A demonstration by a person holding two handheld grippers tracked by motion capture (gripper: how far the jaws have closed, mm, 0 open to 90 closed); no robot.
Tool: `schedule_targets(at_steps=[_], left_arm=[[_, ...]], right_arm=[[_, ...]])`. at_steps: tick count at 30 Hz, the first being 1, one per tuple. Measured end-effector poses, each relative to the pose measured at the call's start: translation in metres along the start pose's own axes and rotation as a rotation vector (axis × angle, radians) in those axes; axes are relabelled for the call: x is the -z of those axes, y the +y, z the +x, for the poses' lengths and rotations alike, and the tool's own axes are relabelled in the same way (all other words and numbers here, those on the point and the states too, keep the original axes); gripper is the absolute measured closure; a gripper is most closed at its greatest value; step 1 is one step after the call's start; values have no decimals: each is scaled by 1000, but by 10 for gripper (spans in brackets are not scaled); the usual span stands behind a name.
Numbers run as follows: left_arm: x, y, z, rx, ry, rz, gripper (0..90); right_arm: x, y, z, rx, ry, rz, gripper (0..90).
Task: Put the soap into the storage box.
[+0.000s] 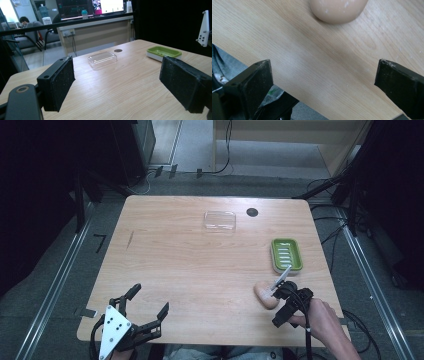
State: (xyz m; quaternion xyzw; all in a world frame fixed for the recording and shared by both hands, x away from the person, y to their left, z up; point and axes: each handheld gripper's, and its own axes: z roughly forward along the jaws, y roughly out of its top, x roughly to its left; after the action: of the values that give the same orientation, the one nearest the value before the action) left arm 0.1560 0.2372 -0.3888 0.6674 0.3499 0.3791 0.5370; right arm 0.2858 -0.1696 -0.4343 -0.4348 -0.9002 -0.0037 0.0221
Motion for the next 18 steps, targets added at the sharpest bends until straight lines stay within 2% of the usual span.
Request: schedule_targets(at_steps=[11,18], left_arm=[[-2,0,0,1,-7,1,133],[-3,0,-1,-4,-12,0,133]], right_arm=[[4,12,3,7,-1,3,16],[4,27,7,23,7,-4,16]])
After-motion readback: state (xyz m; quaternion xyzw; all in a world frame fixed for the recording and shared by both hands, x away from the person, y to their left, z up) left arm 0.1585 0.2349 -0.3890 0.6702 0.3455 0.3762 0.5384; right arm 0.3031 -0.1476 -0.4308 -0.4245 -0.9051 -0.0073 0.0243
